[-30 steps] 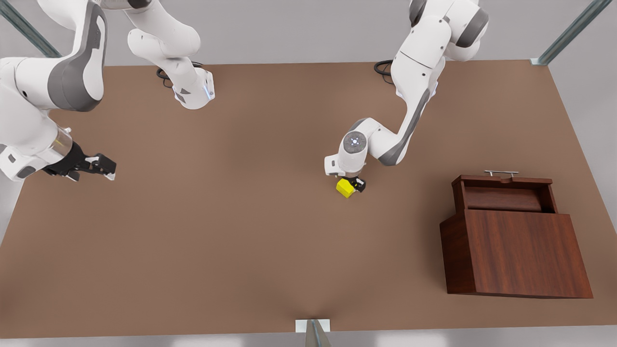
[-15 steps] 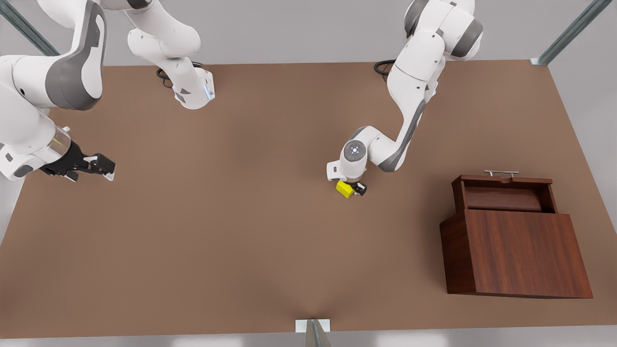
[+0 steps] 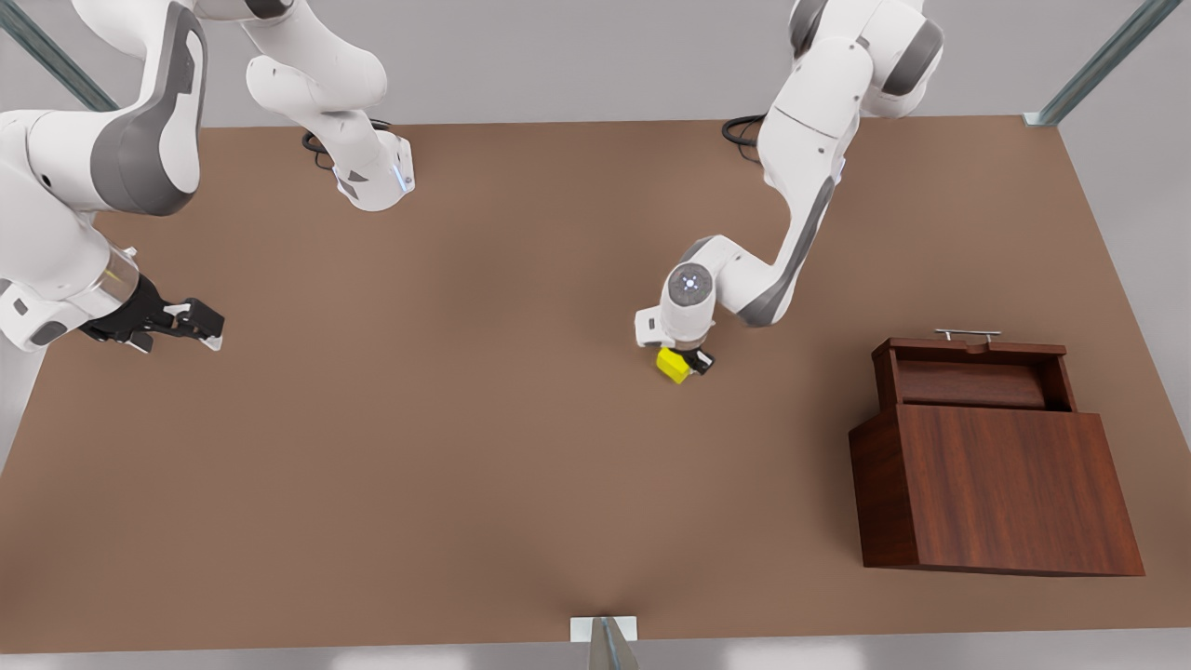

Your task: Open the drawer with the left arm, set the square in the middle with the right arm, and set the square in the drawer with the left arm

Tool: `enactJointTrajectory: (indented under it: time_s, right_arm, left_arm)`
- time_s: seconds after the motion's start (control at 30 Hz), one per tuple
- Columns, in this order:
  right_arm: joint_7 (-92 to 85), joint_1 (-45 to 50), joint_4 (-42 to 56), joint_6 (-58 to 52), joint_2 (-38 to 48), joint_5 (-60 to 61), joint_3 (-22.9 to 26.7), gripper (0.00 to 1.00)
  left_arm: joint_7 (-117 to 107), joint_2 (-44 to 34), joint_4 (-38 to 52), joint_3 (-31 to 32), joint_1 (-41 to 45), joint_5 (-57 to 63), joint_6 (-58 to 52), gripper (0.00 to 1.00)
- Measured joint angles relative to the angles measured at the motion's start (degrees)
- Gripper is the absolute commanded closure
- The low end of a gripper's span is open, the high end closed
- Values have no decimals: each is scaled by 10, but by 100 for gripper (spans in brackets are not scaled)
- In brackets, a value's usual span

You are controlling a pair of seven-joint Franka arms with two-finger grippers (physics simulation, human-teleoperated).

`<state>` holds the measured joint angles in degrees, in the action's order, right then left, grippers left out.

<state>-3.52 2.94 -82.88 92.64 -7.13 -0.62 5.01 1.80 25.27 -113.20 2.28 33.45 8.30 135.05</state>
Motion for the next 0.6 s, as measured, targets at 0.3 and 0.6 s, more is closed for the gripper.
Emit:
enactJointTrajectory:
  time_s: [0.3,0.6]
  right_arm:
    - [0,0,1,-1,1,0,0,0]
    - [0,2,1,0,0,0,0,0]
  left_arm:
    - [262,-178,6,-172,0,-28,-209,31]
    - [622,-181,4,-384,-5,-40,-195,31]
